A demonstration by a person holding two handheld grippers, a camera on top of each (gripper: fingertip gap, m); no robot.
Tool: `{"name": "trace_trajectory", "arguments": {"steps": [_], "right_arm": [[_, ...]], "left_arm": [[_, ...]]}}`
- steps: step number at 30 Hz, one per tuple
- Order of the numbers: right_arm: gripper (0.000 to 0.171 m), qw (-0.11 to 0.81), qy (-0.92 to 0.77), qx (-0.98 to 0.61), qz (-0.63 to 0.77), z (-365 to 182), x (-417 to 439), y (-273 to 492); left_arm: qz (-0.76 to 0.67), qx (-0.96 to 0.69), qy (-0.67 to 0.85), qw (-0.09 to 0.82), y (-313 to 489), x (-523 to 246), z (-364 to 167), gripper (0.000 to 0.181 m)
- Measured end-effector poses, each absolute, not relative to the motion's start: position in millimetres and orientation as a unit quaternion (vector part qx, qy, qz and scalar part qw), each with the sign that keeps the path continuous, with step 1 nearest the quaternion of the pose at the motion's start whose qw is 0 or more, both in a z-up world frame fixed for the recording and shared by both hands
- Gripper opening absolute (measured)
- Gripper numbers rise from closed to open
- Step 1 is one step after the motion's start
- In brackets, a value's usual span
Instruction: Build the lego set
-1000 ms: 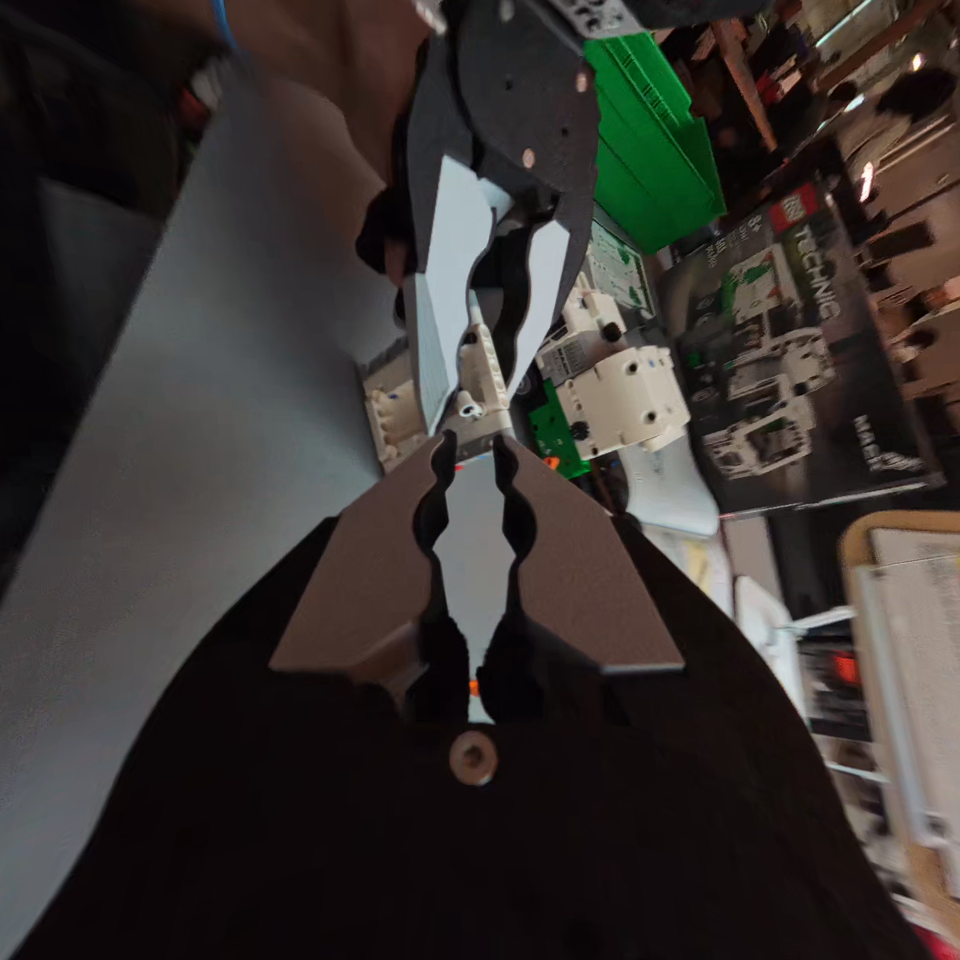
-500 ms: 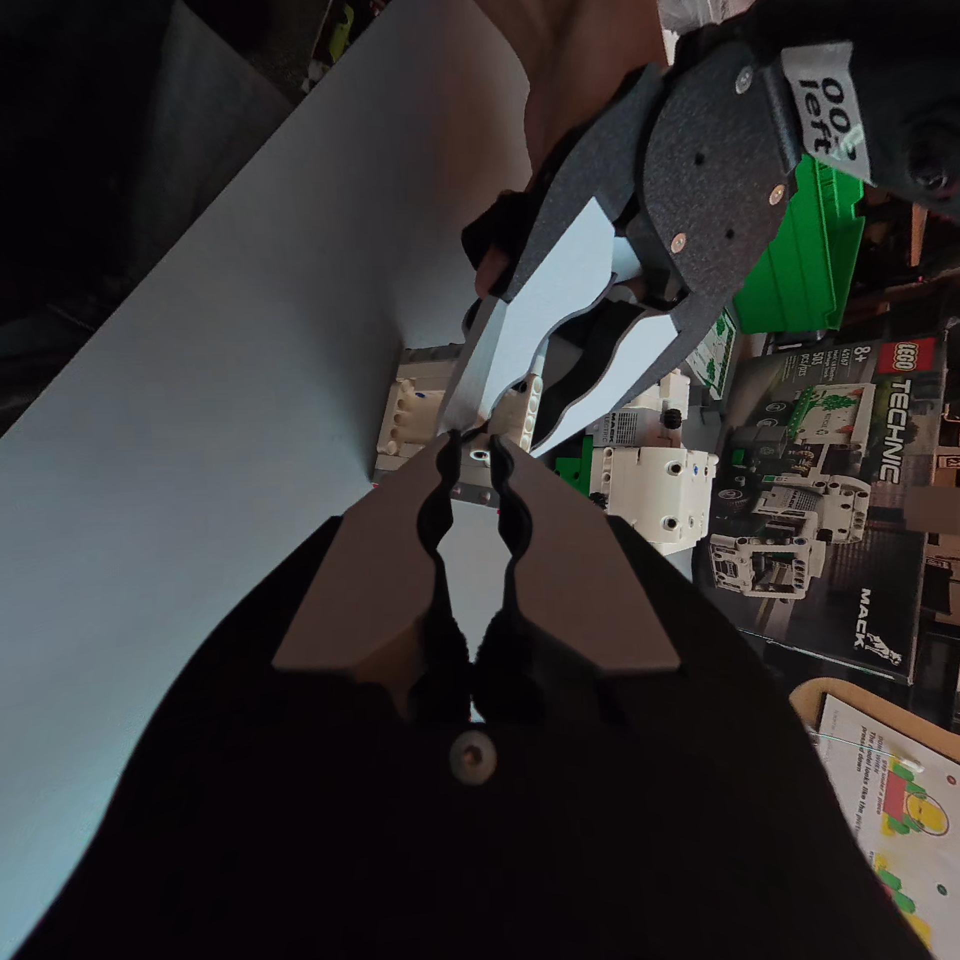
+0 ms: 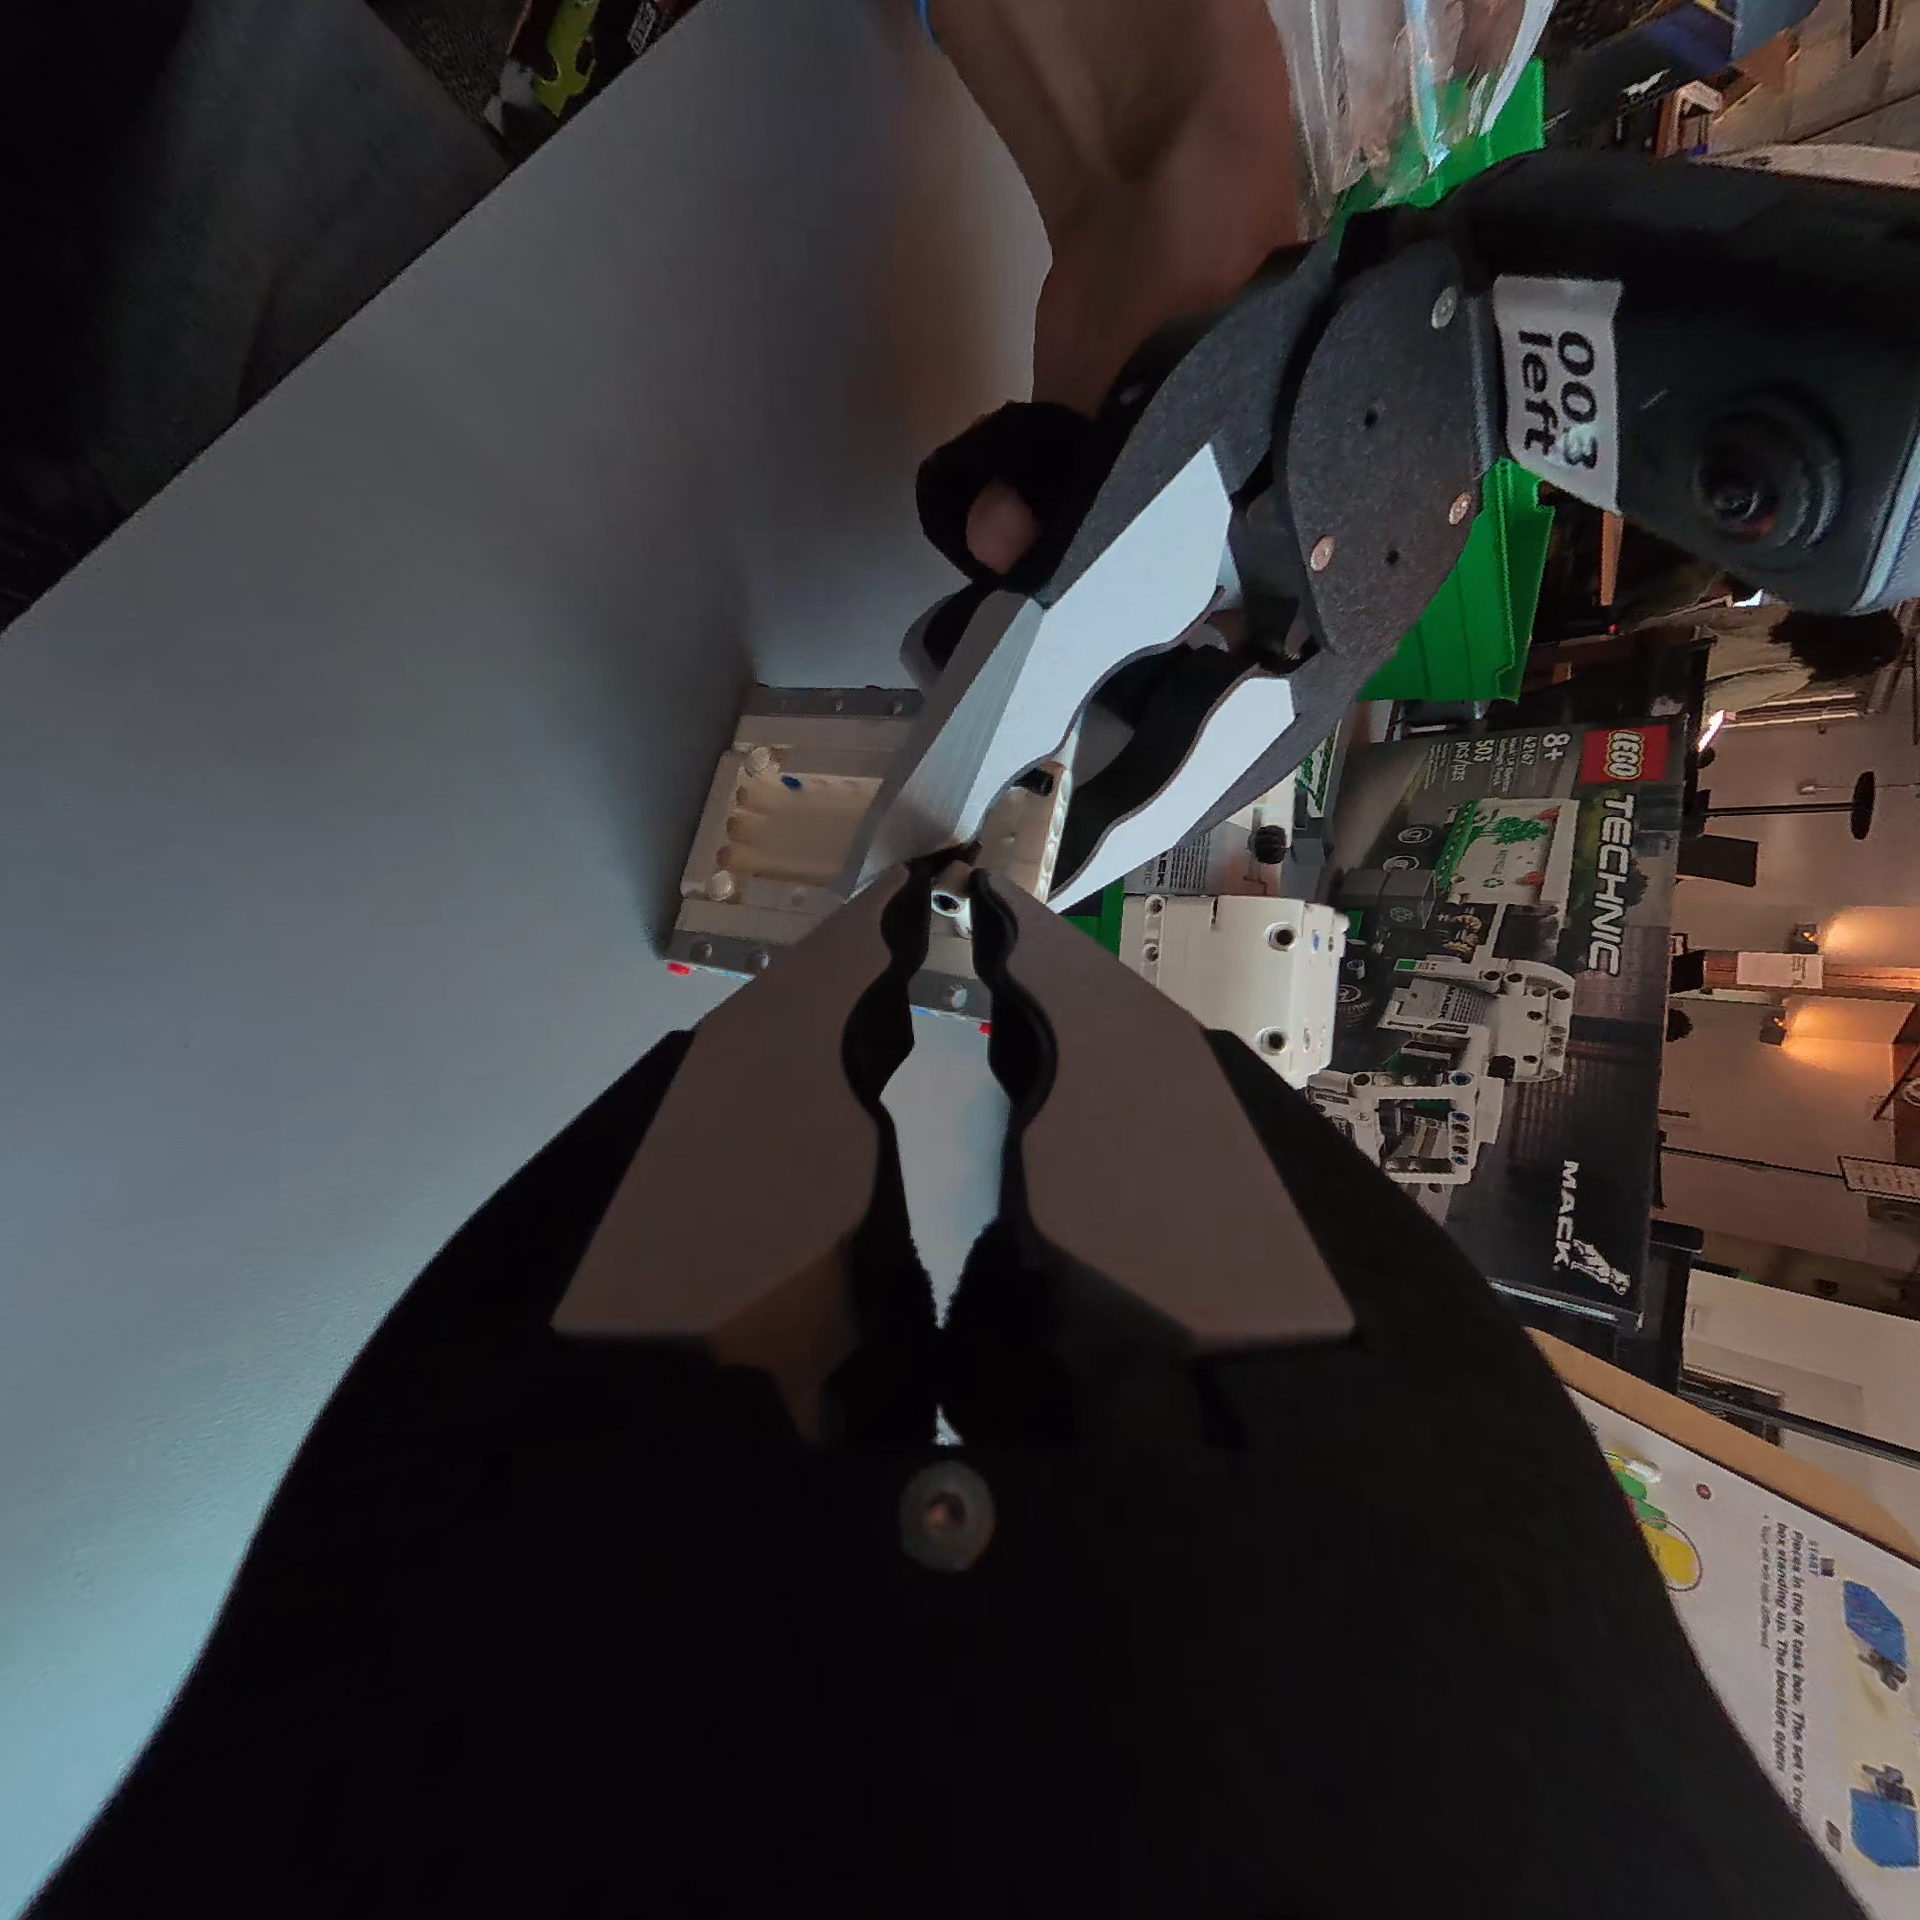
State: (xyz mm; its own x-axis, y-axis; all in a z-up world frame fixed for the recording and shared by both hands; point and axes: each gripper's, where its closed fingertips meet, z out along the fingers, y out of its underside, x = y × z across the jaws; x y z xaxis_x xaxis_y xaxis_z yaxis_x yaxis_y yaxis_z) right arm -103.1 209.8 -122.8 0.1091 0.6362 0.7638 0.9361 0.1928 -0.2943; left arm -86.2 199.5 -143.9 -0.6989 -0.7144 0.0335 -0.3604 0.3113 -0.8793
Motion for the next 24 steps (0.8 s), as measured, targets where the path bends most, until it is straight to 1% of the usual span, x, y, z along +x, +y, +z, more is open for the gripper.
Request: {"name": "trace_trajectory", "arguments": {"steps": [5, 8, 13, 14, 18, 21, 22, 24], "right_arm": [[0.006, 0.430, -0.643, -0.610, -0.171, -124, -103, 209], [0.006, 0.437, -0.637, -0.610, -0.176, -122, -102, 208], [0.008, 0.452, -0.596, -0.648, -0.145, -123, -95, 210], [0.010, 0.464, -0.570, -0.667, -0.121, -122, -94, 211], [0.025, 0.541, -0.416, -0.730, 0.046, -105, -90, 211], [0.040, 0.535, -0.304, -0.772, 0.158, -113, -85, 215], [0.039, 0.534, -0.283, -0.775, 0.184, -118, -86, 215], [0.030, 0.536, -0.261, -0.775, 0.209, -120, -84, 215]], "left_arm": [[-0.479, -0.335, 0.790, 0.184, 198, -86, -146, 0.020], [-0.473, -0.323, 0.792, 0.213, 199, -84, -142, 0.018], [-0.459, -0.327, 0.792, 0.237, 203, -81, -142, 0.018], [-0.459, -0.329, 0.790, 0.240, 204, -81, -142, 0.019], [-0.460, -0.337, 0.784, 0.247, 207, -82, -142, 0.019], [-0.461, -0.337, 0.783, 0.246, 206, -83, -142, 0.019], [-0.461, -0.335, 0.784, 0.246, 205, -83, -142, 0.019], [-0.461, -0.330, 0.786, 0.245, 203, -84, -142, 0.018]]}}
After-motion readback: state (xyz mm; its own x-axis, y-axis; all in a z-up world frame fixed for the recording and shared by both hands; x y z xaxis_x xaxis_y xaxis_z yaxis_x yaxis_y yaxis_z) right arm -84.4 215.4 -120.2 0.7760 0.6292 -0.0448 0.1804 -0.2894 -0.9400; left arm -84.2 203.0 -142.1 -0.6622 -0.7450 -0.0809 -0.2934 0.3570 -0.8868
